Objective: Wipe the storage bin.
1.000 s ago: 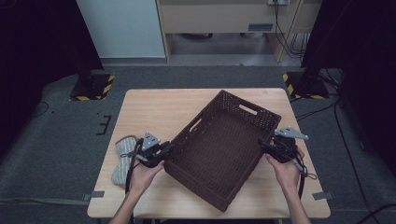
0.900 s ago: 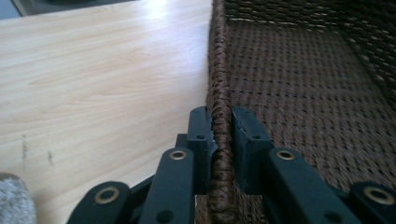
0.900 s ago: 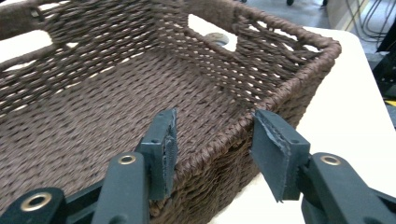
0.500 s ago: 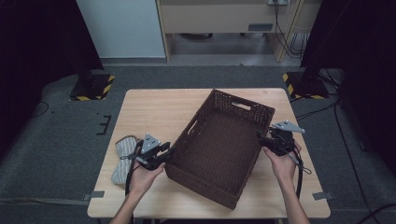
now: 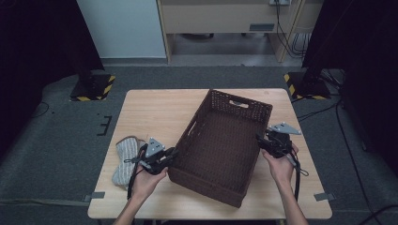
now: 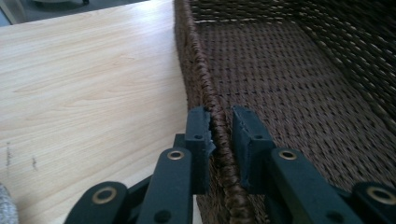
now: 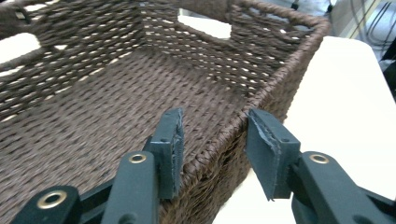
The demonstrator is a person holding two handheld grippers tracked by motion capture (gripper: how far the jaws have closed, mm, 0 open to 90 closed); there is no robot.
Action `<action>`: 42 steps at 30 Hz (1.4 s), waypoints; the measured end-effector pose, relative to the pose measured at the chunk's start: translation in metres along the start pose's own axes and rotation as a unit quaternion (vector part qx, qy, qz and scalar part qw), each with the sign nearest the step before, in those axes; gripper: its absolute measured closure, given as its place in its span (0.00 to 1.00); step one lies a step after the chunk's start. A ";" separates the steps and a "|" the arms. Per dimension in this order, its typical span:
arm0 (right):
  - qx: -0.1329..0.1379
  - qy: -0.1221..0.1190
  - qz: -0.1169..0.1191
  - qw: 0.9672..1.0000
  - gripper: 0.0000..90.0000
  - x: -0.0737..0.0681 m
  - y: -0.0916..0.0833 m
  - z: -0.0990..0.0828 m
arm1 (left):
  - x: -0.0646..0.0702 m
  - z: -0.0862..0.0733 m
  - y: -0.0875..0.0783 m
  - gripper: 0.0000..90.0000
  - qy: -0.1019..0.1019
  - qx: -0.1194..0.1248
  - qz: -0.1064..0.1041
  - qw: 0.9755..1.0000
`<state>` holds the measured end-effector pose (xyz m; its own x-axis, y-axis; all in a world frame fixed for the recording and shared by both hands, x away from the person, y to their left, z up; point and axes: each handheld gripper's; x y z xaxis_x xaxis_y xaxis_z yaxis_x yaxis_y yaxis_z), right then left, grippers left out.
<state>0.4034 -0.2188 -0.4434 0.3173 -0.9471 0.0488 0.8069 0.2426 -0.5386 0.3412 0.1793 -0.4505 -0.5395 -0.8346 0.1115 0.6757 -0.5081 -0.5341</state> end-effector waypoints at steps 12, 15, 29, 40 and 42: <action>0.011 0.001 0.017 1.000 0.49 -0.007 -0.012 0.002 | -0.006 0.021 -0.013 0.67 0.002 0.035 0.006 0.999; 0.003 0.008 0.022 1.000 0.49 -0.010 -0.013 -0.001 | -0.010 0.034 -0.004 0.64 0.005 0.045 0.009 0.999; -0.018 -0.001 0.025 1.000 0.61 -0.013 0.003 -0.011 | -0.012 0.035 0.035 0.68 0.010 0.006 -0.006 1.000; 0.000 -0.004 0.034 0.999 0.68 -0.009 0.021 -0.004 | -0.015 0.034 0.037 0.64 -0.007 0.012 -0.005 1.000; 0.003 -0.002 0.036 0.999 0.68 -0.009 0.022 -0.003 | -0.011 0.033 0.044 0.65 -0.004 0.005 -0.006 1.000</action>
<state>0.4168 -0.2058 -0.4586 0.3769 -0.9262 0.0139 0.7845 0.3112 -0.5363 0.3937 0.1593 -0.4482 -0.5429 -0.8304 0.1251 0.6743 -0.5199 -0.5244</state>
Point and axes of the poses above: each handheld gripper's, and its own axes: y roughly forward along the jaws, z roughly out of its top, x roughly to its right, and after that the axes turned 3 degrees about -y, right-handed
